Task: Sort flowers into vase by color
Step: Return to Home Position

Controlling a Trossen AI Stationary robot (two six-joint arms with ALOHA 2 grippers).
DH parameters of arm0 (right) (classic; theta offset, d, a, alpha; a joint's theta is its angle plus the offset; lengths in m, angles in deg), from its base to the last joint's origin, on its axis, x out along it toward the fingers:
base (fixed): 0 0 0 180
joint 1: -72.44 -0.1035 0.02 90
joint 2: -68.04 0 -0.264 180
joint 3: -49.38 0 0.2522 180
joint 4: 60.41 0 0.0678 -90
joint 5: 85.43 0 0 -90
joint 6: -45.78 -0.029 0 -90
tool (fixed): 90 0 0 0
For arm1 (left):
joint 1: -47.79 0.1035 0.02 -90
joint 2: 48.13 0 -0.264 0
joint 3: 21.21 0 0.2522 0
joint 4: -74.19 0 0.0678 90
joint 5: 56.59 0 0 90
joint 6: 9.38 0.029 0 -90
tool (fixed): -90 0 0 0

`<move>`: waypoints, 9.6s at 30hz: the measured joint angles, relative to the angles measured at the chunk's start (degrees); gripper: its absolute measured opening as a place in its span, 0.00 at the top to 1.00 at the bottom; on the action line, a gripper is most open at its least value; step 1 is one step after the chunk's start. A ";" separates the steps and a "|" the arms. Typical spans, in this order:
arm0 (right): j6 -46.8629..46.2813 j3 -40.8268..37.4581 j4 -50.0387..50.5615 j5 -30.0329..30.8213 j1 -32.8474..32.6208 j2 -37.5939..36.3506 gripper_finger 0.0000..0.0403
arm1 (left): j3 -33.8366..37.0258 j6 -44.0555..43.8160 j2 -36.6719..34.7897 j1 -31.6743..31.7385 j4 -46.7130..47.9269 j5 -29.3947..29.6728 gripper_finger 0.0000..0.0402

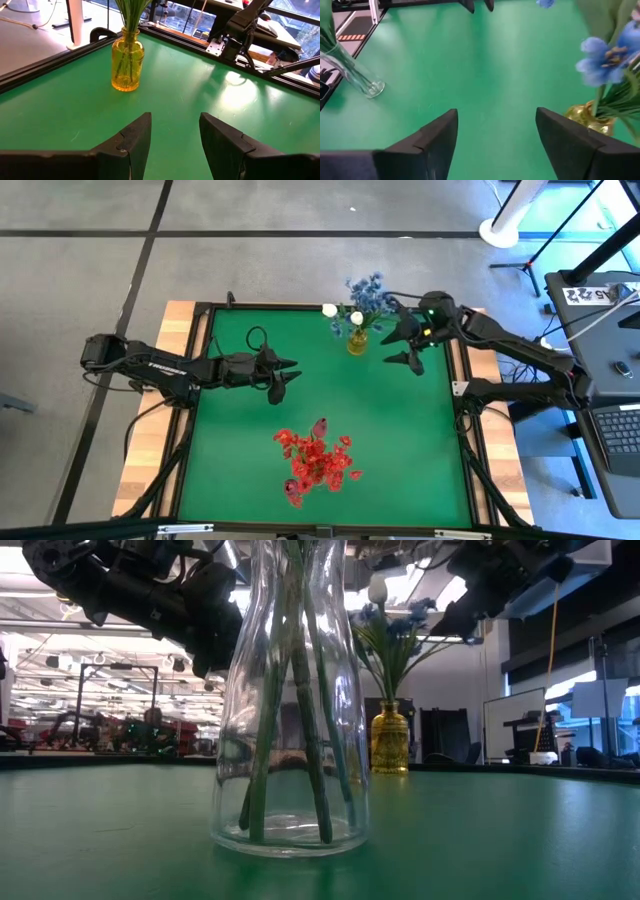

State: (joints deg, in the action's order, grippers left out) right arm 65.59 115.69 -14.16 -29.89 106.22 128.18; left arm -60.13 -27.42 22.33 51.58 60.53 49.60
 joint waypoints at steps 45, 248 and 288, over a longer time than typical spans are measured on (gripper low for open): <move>-1.55 0.00 -6.69 -8.70 -0.02 6.97 0.33 | -15.86 8.97 20.16 22.13 -12.06 -27.76 0.59; -24.35 -27.13 -25.66 10.32 -0.04 -39.54 0.33 | -1.95 4.79 -19.98 0.95 12.88 -2.09 0.48; -18.06 -34.77 -46.03 33.74 -22.31 -32.49 0.98 | 5.21 8.15 -36.48 1.60 14.28 -1.77 1.00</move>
State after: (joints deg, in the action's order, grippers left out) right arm 47.53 80.92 -60.19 3.86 83.91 95.69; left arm -54.92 -19.27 -14.15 53.17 74.82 47.83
